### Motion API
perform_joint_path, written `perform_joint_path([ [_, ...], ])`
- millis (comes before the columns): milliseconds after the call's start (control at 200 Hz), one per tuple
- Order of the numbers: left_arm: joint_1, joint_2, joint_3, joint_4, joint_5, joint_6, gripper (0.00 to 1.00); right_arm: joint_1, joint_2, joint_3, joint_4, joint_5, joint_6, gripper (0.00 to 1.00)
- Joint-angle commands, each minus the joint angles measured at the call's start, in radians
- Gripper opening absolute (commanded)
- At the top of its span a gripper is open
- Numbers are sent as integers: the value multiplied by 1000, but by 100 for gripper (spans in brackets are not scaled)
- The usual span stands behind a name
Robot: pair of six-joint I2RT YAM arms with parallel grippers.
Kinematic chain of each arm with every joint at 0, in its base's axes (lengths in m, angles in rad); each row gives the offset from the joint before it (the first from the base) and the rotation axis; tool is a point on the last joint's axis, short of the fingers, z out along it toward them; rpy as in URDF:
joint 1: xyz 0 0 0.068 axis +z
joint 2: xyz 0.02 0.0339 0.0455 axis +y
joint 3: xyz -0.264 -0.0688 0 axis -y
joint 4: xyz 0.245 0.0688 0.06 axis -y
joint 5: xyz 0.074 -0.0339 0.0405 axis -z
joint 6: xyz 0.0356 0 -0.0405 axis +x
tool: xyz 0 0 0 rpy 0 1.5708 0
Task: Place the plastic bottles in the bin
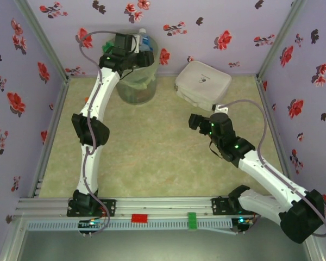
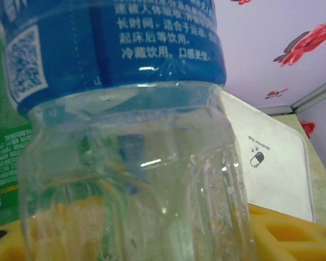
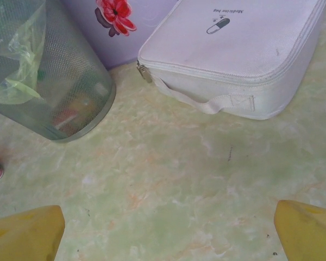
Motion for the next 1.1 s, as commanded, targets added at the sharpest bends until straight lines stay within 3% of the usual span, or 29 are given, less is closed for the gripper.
perform_joint_path([
  [0, -1, -24, 0, -96, -41, 25, 62, -2, 27, 22, 8, 35, -35, 100],
  [265, 5, -56, 3, -134, -105, 33, 99, -3, 84, 60, 15, 33, -64, 100],
  [835, 1, -259, -133, -21, -127, 20, 100, -10, 98, 60, 17, 61, -114, 100],
  [965, -2, -400, -311, 49, -125, 65, 100, -47, 116, 25, 44, 145, -234, 100],
  [1095, 2, -634, -667, 242, -144, 111, 100, -121, 153, -43, 134, 219, -381, 100],
])
